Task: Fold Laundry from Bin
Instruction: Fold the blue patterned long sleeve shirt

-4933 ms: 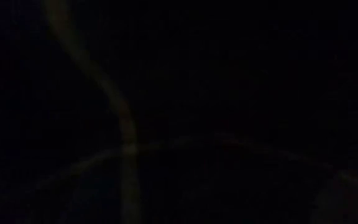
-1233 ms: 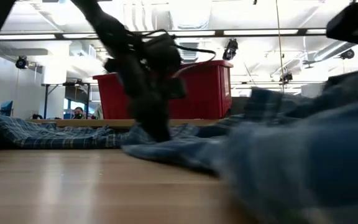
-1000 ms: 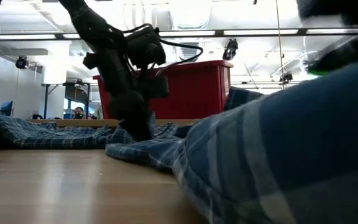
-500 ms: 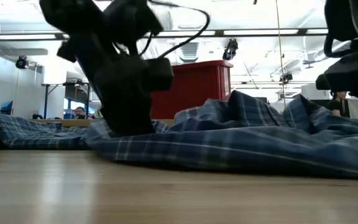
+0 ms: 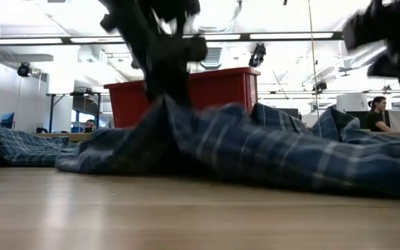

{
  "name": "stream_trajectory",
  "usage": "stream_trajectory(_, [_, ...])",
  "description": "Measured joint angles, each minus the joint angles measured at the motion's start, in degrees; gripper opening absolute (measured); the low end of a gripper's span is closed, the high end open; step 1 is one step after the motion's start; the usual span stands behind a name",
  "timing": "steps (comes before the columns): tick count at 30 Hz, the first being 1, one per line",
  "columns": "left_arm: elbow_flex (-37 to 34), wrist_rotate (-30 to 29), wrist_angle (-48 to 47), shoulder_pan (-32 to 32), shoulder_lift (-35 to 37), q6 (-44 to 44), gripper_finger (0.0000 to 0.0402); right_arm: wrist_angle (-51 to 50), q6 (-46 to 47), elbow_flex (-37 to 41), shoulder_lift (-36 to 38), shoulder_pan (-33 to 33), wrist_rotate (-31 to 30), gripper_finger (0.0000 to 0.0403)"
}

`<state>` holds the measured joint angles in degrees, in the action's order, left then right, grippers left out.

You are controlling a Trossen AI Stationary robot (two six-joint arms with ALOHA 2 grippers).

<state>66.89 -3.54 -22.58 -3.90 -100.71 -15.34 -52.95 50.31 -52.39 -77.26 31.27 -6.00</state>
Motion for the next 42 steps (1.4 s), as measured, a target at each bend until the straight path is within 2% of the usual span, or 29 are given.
stream_trajectory(2, [0.02,3.35,-1.87,1.79,-1.29,3.41,0.0003,0.70,3.70,2.20,-1.65,0.53,0.41,0.0009])
stream_trajectory(5, [2.40,8.04,-8.80,1.93,-1.35,7.82,0.0001,5.16,6.40,5.27,-4.72,2.47,4.70,0.0009])
stream_trajectory(8, [2.98,8.92,-12.06,0.89,-1.27,9.82,0.0003,9.47,7.75,7.37,-7.81,4.88,8.02,0.0009])
stream_trajectory(11, [3.54,13.10,-11.56,0.62,-1.35,8.52,0.0028,10.26,8.97,7.14,-10.00,6.51,9.11,0.0009])
stream_trajectory(14, [4.05,16.04,-11.10,0.65,-1.24,6.19,0.0075,10.25,9.05,6.28,-10.90,7.37,9.94,0.0009])
stream_trajectory(16, [5.34,15.80,-15.43,0.59,-0.48,7.45,0.0115,10.05,8.92,5.79,-11.00,7.48,9.85,0.0009])
stream_trajectory(18, [6.73,11.42,-18.44,0.74,1.27,11.01,0.0156,10.30,8.88,5.62,-10.63,7.57,9.50,0.0009])
stream_trajectory(20, [6.79,4.39,-17.28,2.14,2.19,15.37,0.0193,10.52,8.34,5.63,-10.51,7.58,9.29,0.0009])
stream_trajectory(22, [5.24,2.69,-12.10,5.70,0.96,17.84,0.0218,10.31,7.69,5.67,-10.49,7.59,9.11,0.0009])
stream_trajectory(26, [0.02,2.35,-3.71,12.12,-4.98,14.05,0.0221,8.31,8.38,5.80,-10.77,7.61,9.46,0.0009])
stream_trajectory(30, [-3.06,4.83,-4.02,11.59,-9.02,11.87,0.0192,3.79,8.22,6.26,-10.03,7.57,9.55,0.0009])
stream_trajectory(35, [-5.90,7.11,-7.73,1.85,-6.82,1.84,0.0174,-4.43,4.45,6.93,-9.27,6.14,8.13,0.0009])
stream_trajectory(42, [-6.27,7.31,-17.76,-14.30,-1.79,-32.45,0.0184,-4.64,-8.05,6.87,-7.73,-1.62,0.82,0.0009])
